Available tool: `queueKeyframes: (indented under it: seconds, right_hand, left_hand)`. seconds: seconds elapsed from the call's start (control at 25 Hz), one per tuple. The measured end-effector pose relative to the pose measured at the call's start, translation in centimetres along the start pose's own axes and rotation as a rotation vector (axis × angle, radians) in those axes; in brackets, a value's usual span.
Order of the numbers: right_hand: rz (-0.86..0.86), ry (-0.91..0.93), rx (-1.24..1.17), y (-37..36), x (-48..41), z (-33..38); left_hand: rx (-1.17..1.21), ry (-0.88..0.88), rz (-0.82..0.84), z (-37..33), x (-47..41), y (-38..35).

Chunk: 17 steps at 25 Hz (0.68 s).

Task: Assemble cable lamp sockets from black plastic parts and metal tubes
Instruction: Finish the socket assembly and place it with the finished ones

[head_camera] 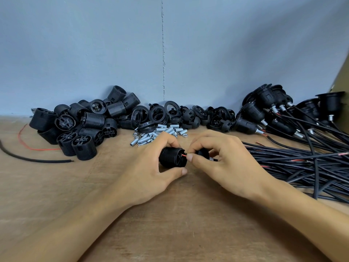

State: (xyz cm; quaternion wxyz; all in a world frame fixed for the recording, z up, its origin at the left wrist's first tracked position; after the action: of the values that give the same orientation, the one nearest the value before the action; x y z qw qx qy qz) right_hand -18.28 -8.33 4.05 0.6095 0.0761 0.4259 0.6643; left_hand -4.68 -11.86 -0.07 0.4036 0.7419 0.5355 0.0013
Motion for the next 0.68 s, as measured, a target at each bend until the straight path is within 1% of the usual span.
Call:
queueKeyframes:
  seconds: [0.12,0.28,0.56,0.68]
  right_hand:
    - [-0.028,0.001,0.022,0.14,0.08,0.1]
    - [-0.052,-0.013,0.004,0.27,0.15,-0.01]
    - [-0.076,-0.039,-0.016,0.06,0.18,-0.4]
    - [-0.074,-0.037,-0.017,0.01,0.2,-0.45]
  left_hand:
    - [-0.03,-0.017,0.007,-0.41,0.08,-0.16]
    - [0.013,0.02,-0.015,0.08,0.02,0.05]
    - [0.04,0.02,-0.002,0.27,-0.06,-0.13]
    - [0.092,0.028,-0.004,0.57,-0.11,-0.13]
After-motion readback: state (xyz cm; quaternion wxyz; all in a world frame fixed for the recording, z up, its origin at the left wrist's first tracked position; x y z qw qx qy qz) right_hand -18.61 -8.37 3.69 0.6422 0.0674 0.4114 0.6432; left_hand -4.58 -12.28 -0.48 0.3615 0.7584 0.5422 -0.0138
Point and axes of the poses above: each hand's wrist, its own x-axis away from the middle knuckle, its own y-axis out of the back of the hand, z = x × y, the point moved 10 cm from there along -x, towards the middle knuckle, and after that the axes turned 4 degrees about -x, right-handed, at the moved point
